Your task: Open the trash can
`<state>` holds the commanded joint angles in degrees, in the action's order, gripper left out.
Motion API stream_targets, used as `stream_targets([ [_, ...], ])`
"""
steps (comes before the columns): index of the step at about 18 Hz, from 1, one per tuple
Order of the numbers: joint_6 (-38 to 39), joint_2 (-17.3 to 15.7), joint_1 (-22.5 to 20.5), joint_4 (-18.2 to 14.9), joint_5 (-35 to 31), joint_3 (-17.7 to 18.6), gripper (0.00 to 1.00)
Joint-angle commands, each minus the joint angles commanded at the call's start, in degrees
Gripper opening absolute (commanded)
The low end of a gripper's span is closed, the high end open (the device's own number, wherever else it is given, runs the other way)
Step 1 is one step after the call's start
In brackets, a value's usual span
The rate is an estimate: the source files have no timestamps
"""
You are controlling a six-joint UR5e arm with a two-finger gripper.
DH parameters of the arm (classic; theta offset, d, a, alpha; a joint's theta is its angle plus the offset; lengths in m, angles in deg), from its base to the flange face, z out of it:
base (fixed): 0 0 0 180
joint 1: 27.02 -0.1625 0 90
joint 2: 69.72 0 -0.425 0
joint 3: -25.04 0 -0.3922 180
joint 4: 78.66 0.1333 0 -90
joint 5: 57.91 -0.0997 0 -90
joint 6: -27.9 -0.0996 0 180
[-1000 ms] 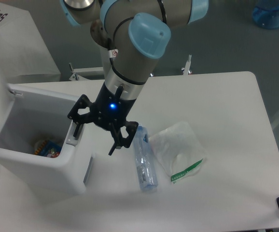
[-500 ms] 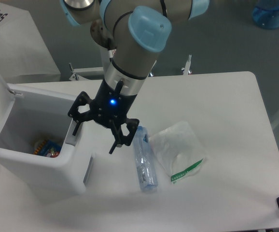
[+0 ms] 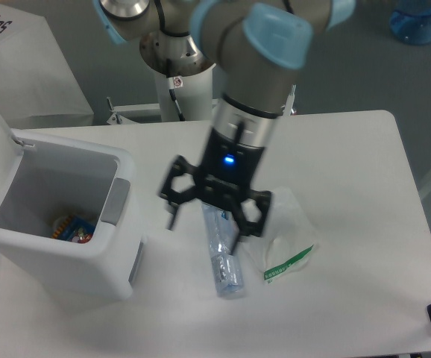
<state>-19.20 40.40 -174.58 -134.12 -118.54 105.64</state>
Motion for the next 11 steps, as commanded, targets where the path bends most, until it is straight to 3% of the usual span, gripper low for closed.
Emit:
stream_targets([
  [6, -6.68, 2.9, -2.46, -0.79, -7.65, -0.7, 1.0],
  [11, -27.22, 5.19, -6.33, -6.06, -16.96, 0.35, 1.0],
])
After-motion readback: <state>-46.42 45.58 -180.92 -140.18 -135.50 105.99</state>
